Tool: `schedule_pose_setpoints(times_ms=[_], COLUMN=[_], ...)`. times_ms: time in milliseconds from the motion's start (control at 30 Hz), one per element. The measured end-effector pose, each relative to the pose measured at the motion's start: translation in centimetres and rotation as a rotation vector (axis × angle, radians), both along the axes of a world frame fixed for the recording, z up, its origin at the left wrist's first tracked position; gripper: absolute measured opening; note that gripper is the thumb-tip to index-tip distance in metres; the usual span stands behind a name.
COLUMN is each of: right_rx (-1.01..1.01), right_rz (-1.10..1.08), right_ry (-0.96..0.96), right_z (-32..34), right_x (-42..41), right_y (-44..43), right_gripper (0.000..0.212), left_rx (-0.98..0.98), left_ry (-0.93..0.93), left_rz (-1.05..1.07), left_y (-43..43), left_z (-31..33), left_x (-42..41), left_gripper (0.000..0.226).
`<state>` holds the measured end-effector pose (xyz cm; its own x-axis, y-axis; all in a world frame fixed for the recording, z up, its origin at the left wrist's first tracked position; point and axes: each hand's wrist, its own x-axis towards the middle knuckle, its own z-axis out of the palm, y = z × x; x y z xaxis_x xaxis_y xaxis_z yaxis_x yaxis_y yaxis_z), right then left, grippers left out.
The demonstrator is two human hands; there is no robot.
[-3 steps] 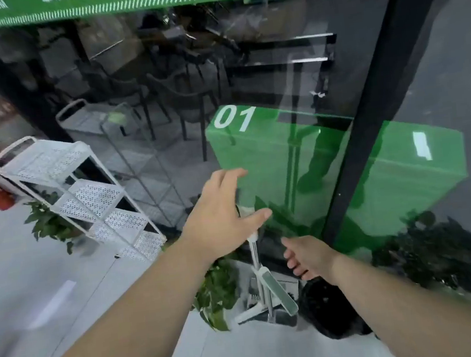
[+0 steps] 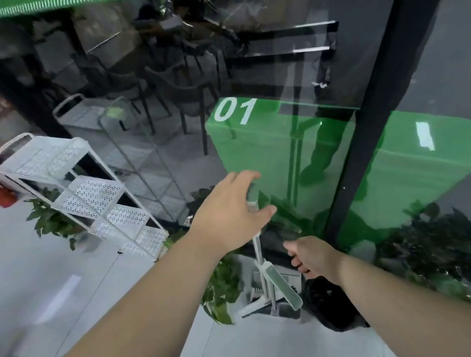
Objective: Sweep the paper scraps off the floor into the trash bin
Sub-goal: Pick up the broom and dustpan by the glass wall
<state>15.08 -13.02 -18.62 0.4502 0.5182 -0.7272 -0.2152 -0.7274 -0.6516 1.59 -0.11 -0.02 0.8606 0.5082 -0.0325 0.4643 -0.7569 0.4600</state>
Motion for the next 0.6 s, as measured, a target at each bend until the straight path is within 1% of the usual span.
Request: schedule_pose_setpoints(times_ms=[33, 67, 100, 133, 200, 233, 300, 333, 367, 433, 500, 600], right_rx=[-0.003, -0.024, -0.034, -0.044, -0.061, -0.067, -0.09, -0.109, -0.115, -0.166, -0.211, -0.203], right_rz=[0.037, 0.074, 0.11, 0.162, 0.257, 0.263, 0.193, 0.187, 0.197, 0.294, 0.34, 0.262], right_ry=[-0.03, -0.064, -0.089, -0.101, -0.107, -0.094, -0.028, -0.033, -0.083, -0.196, -0.212, -0.091], right_z=[-0.5, -0.6, -0.7, -0.9, -1.4, -1.9, -2.6, -2.9, -3.3, -3.9, -4.4, -5.3], right_x=[-0.1, -0.3, -0.6, -0.8, -1.6, -2.1, -3.1, -3.6, -3.9, -4.4, -4.9, -5.7], right_y=[0.0, 0.1, 0.1, 0.2, 0.3, 0.5, 1.0, 1.4, 1.7, 2.2, 2.4, 2.3], right_gripper=[0.026, 0.024, 0.022, 0.021, 0.018, 0.018, 0.021, 0.024, 0.029, 0.035, 0.028, 0.01], left_rx=[0.009, 0.0, -0.029, -0.053, -0.06, -0.057, -0.056, -0.051, -0.047, -0.044, -0.056, -0.057], left_ry=[0.035, 0.002, -0.043, -0.08, -0.073, -0.06, -0.059, -0.063, -0.062, -0.055, -0.047, -0.039], left_rz=[0.023, 0.064, 0.115, 0.159, 0.184, 0.18, 0.182, 0.186, 0.182, 0.162, 0.139, 0.152], left_y=[0.0, 0.0, 0.0, 0.2, -0.1, -0.3, -0.7, -0.7, -0.8, -0.6, -0.4, 0.1], left_z=[-0.1, -0.4, -0.7, -1.2, -2.0, -2.5, -3.8, -4.3, -4.8, -5.2, -5.4, -5.5], left_x=[0.3, 0.6, 0.8, 0.9, 0.9, 0.9, 0.7, 0.6, 0.6, 0.6, 0.8, 0.6], left_gripper=[0.045, 0.031, 0.021, 0.019, 0.018, 0.017, 0.016, 0.016, 0.017, 0.017, 0.018, 0.018])
